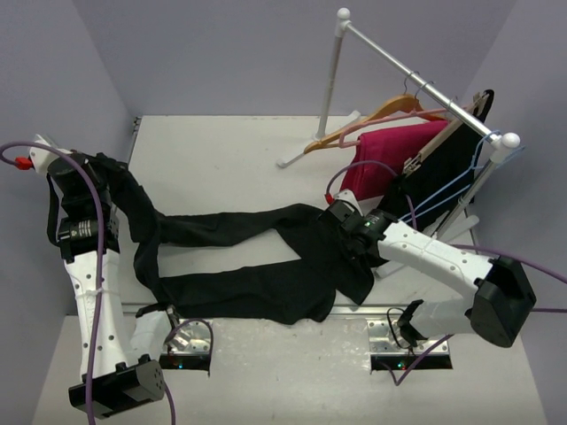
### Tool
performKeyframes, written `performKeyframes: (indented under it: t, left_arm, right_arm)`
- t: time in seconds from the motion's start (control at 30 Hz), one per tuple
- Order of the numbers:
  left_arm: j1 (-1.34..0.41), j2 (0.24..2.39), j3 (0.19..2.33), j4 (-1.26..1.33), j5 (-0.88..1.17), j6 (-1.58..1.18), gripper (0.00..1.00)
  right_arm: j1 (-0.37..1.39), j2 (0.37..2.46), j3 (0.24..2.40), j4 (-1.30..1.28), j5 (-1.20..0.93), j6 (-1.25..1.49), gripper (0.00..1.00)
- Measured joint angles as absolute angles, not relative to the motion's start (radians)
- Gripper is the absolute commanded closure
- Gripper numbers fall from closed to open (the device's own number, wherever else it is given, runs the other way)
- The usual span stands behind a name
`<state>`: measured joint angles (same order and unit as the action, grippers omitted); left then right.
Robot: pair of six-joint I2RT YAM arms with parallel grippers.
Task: Place the trousers on the hanger
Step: Flatten out the trousers at the center of the board.
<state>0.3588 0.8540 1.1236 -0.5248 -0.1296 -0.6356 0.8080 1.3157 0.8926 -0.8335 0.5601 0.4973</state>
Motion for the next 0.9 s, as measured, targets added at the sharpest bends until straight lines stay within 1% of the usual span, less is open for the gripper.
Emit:
performKeyframes:
  t: [0.07, 0.1, 0.13, 0.2, 0.33, 0.43, 0.5, 0.53, 0.57, 0.6, 0.63, 0.67, 0.7, 0.73, 0.9]
  left_arm:
    - [0.359, 0.858, 1.124, -0.525, -0.137, -0.637, 0.98]
    - [0.359, 0.859, 1.124, -0.526, -0.144, -0.639, 0.98]
    - [0.359, 0.859, 1.124, -0.528, -0.155, -0.645, 0.98]
    - [0.359, 0.859, 1.125, -0.536, -0.178, -0.656, 0.98]
    - [0.359, 0.859, 1.129, -0.558, -0.21, -0.666, 0.99]
    - [0.359, 0.859, 1.132, -0.561, -0.214, -0.67, 1.0]
    - [0.359, 0.859, 1.132, -0.554, -0.196, -0.668, 1.0]
    - [0.359, 0.859, 1.132, -0.547, -0.176, -0.665, 1.0]
    - [0.359, 0.859, 1.131, -0.534, -0.15, -0.66, 1.0]
    - [0.359, 0.86, 1.13, -0.514, -0.112, -0.655, 1.0]
    - [0.359, 0.861, 1.13, -0.487, -0.066, -0.652, 1.0]
    - [0.359, 0.863, 1.129, -0.459, -0.02, -0.648, 1.0]
    - [0.358, 0.869, 1.129, -0.429, 0.039, -0.646, 1.0]
    - [0.358, 0.884, 1.129, -0.384, 0.109, -0.65, 1.0]
    - [0.358, 0.989, 1.155, -0.159, 0.382, -0.686, 1.0]
  right_arm:
    - [0.799, 1.297, 0.892, -0.842, 0.569, 0.488, 1.0]
    - [0.795, 1.29, 0.894, -0.846, 0.576, 0.48, 0.94]
    - [0.791, 1.288, 0.899, -0.851, 0.585, 0.469, 0.81]
    - [0.783, 1.299, 0.921, -0.857, 0.607, 0.45, 0.69]
    - [0.775, 1.347, 0.997, -0.879, 0.622, 0.433, 0.57]
    - [0.8, 1.366, 1.059, -0.876, 0.61, 0.428, 0.55]
    - [0.838, 1.367, 1.094, -0.869, 0.6, 0.425, 0.56]
    - [0.863, 1.368, 1.11, -0.864, 0.596, 0.425, 0.61]
    - [0.888, 1.371, 1.123, -0.852, 0.586, 0.423, 0.62]
    - [0.908, 1.377, 1.13, -0.83, 0.565, 0.419, 0.74]
    - [0.923, 1.387, 1.132, -0.808, 0.544, 0.416, 0.88]
    - [0.937, 1.398, 1.133, -0.785, 0.523, 0.413, 0.96]
    - [0.939, 1.419, 1.128, -0.761, 0.505, 0.407, 0.96]
    - [0.933, 1.445, 1.122, -0.731, 0.479, 0.397, 0.99]
    - [0.846, 1.656, 1.11, -0.612, 0.371, 0.382, 1.0]
